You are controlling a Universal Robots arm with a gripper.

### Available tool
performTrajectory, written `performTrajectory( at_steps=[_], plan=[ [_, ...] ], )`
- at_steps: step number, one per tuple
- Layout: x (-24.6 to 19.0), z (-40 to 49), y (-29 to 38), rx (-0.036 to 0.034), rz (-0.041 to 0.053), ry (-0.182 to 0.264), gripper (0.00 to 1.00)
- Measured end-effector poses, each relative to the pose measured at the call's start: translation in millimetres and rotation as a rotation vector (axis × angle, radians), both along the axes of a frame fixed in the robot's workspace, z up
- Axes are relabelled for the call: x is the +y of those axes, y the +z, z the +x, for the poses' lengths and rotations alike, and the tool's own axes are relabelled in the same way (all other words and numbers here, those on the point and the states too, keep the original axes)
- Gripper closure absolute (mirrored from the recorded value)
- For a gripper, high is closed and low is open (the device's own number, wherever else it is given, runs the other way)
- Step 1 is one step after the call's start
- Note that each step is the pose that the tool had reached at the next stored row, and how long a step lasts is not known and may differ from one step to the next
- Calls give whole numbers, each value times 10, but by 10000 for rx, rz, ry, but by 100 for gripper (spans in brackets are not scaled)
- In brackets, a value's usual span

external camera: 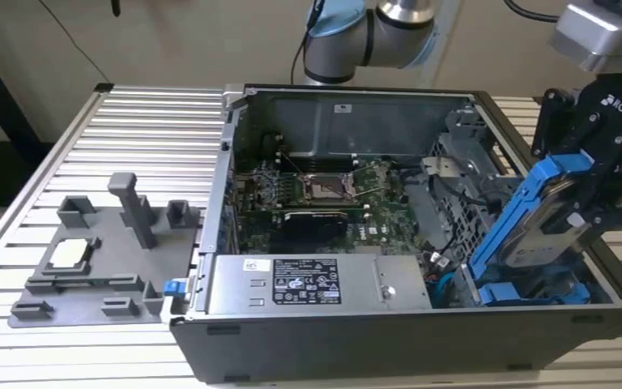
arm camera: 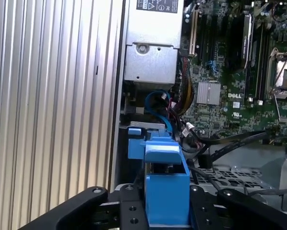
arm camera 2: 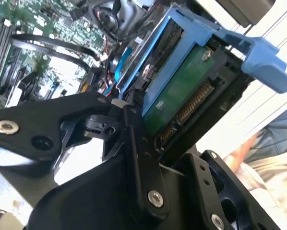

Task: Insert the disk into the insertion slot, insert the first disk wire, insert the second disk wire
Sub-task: 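Insert the disk into the insertion slot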

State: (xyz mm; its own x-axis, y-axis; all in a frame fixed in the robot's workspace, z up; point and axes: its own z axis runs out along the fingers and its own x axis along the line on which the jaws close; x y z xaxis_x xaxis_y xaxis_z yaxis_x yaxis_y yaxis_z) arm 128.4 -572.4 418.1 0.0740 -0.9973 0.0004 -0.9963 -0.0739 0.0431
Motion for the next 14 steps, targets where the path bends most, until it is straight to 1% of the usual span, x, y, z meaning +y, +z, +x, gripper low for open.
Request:
performTrajectory(
  at_steps=[1,2,3,4,5,7,12,14],
  plan=[
    [-1,4,1,78,1,3,67],
    [-1,13,0,195,4,1,67],
    [0,29,3,272,-2,2,67],
    [0,51,1,314,-1,2,67],
    [0,73,-2,331,0,1,67],
    [0,85,-21,338,2,2,67],
    [0,100,-93,432,-1,2,67],
    [0,119,-113,436,-8,1,67]
  ],
)
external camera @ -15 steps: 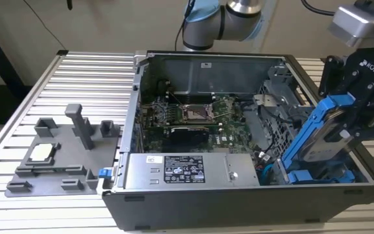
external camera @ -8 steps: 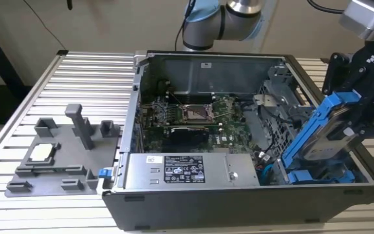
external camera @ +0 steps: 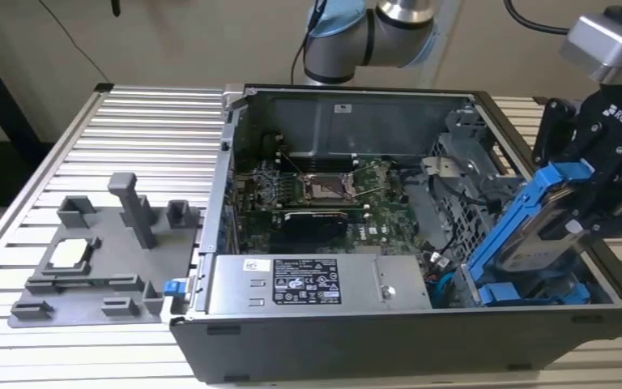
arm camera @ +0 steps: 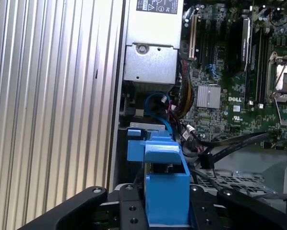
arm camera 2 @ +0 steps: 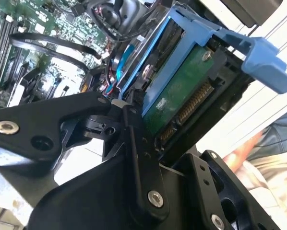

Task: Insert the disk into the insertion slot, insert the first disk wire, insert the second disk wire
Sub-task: 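Insert the disk into the insertion slot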

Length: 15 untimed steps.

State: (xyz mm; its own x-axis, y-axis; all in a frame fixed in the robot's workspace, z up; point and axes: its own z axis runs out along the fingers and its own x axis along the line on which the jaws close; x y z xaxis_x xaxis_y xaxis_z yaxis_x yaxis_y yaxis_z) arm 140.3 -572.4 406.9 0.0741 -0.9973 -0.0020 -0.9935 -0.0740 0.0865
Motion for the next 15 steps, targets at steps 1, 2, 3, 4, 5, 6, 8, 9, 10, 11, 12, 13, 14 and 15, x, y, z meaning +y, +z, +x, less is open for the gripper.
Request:
performTrajectory(
  at_steps=[1,2,3,4,5,6,8,9,10,11,12,13,14,15],
  plan=[
    [0,12,-14,7,7,0,67],
    [-2,28,-26,16,8,-3,67],
    [-1,46,-32,28,2,-3,67],
    [-1,54,-43,44,-3,-2,67],
    [-1,60,-55,63,-9,-2,67],
    [0,64,-74,72,-6,-2,67],
    [-1,67,-119,71,13,0,67],
    [-1,67,-137,72,12,-1,67],
    [-1,67,-151,72,2,-1,67],
    [0,68,-163,74,-9,0,67],
    [0,68,-170,75,-12,-2,67],
    [-1,70,-172,76,-4,-3,67],
    [-2,73,-171,84,20,-2,67],
    [0,75,-144,86,45,1,67]
  ],
)
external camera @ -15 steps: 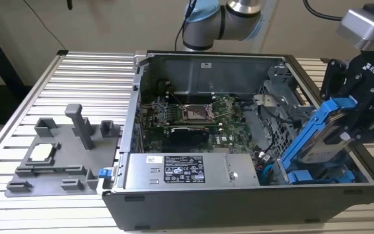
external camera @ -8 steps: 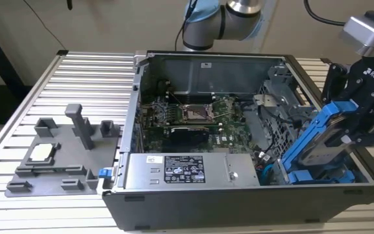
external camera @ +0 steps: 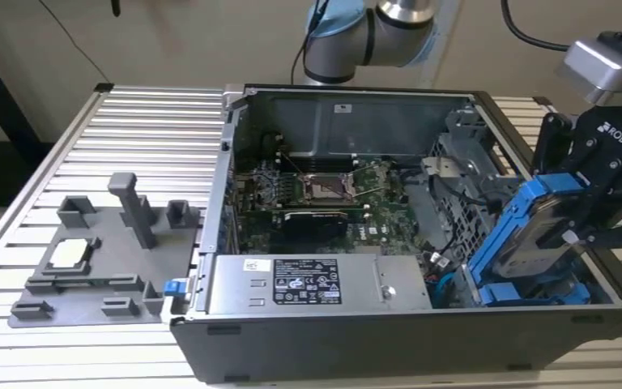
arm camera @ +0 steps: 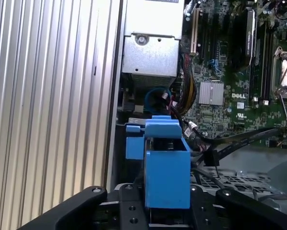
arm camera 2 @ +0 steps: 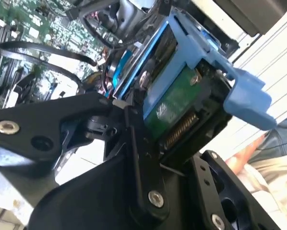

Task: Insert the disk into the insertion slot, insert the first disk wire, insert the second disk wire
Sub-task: 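Insert the disk into the insertion slot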

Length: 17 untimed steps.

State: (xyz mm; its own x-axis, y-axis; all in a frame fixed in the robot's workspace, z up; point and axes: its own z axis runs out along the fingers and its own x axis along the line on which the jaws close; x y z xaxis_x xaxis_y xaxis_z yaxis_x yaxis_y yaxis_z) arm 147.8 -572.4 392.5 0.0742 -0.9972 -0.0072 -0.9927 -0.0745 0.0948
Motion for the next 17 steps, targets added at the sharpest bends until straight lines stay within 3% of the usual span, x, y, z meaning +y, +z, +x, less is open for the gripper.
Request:
performTrajectory(
  at_steps=[3,6,17],
  plan=[
    [-1,3,143,5,-25,3,67],
    [-3,1,244,30,-15,0,67],
    [-4,0,250,29,-12,-1,68]
  ],
)
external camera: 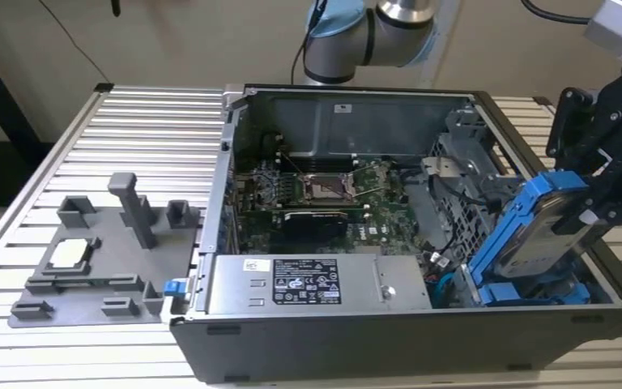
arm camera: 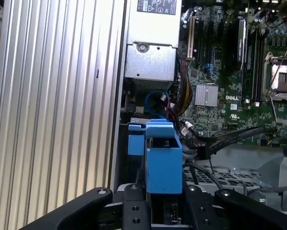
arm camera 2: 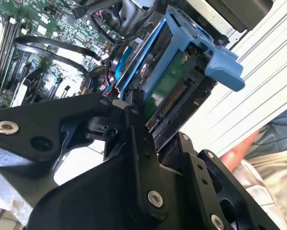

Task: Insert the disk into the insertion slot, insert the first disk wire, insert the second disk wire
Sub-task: 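Insert the disk into the insertion slot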

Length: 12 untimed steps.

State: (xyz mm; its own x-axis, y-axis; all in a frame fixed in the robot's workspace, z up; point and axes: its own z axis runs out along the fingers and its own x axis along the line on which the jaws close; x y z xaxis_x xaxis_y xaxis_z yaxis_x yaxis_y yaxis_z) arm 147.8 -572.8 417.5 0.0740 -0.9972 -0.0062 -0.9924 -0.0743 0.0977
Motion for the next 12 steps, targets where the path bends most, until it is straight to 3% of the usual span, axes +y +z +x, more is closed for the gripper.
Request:
performTrajectory(
  at_steps=[4,10,12],
  plan=[
    [-1,0,7,13,-2,-1,68],
    [-4,1,125,232,2,-2,68],
    [-4,9,155,358,0,-2,68]
  ],
)
